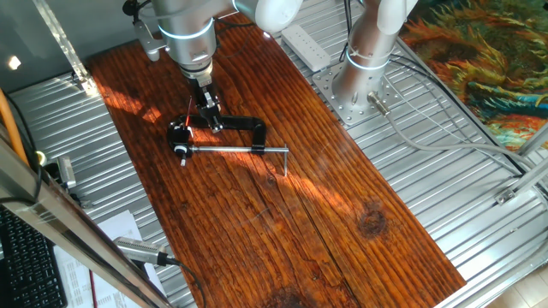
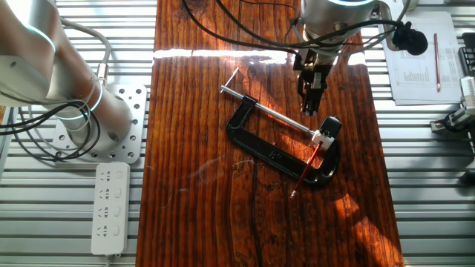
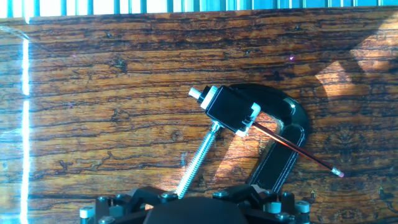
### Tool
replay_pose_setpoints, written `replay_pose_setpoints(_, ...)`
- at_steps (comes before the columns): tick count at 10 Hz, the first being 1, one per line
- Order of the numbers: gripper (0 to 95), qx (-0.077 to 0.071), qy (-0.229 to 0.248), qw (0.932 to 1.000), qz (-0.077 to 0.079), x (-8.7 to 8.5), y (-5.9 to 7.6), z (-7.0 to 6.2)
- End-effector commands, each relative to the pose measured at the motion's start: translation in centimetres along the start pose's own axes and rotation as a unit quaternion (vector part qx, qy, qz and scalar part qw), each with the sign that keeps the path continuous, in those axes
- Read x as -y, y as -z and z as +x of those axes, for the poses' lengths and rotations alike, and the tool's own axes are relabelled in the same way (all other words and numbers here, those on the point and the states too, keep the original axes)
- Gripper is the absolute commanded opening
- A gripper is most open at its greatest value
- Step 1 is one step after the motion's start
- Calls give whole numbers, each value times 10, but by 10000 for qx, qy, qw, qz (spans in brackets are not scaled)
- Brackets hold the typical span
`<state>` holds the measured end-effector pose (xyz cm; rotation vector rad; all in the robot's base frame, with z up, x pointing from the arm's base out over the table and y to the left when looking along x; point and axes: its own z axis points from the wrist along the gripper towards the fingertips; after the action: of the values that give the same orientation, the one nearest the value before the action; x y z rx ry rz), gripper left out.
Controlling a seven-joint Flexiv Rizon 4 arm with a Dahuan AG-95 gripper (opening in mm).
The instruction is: Sharpen the pencil with a pencil sharpener
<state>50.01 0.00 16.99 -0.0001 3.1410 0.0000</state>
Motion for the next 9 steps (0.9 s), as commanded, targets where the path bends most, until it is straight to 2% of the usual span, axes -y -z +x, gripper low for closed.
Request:
replay_pose_setpoints(1,0,45,640,9978,165,0,0,0)
replay_pose_setpoints(9,0,-43,666,9976,162,-1,1,-1)
